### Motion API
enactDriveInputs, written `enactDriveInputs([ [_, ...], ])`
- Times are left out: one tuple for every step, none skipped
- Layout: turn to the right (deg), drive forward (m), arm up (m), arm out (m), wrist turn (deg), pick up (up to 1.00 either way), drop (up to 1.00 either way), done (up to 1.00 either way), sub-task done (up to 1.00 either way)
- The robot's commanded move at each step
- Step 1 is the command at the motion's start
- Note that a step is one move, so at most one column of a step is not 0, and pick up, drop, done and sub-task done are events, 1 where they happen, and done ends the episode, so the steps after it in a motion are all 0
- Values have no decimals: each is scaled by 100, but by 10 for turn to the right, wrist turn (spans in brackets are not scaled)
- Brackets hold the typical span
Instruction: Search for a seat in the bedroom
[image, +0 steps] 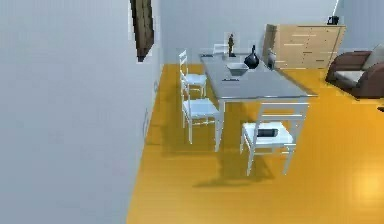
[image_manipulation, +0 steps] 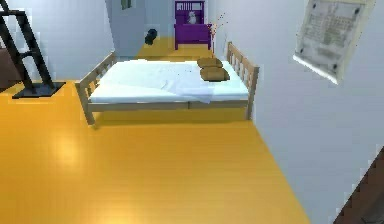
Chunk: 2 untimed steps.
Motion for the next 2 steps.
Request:
enactDriveInputs([
  [0,90,0,0,0,0,0,0,0],
  [0,0,0,0,0,0,0,100,0],
])
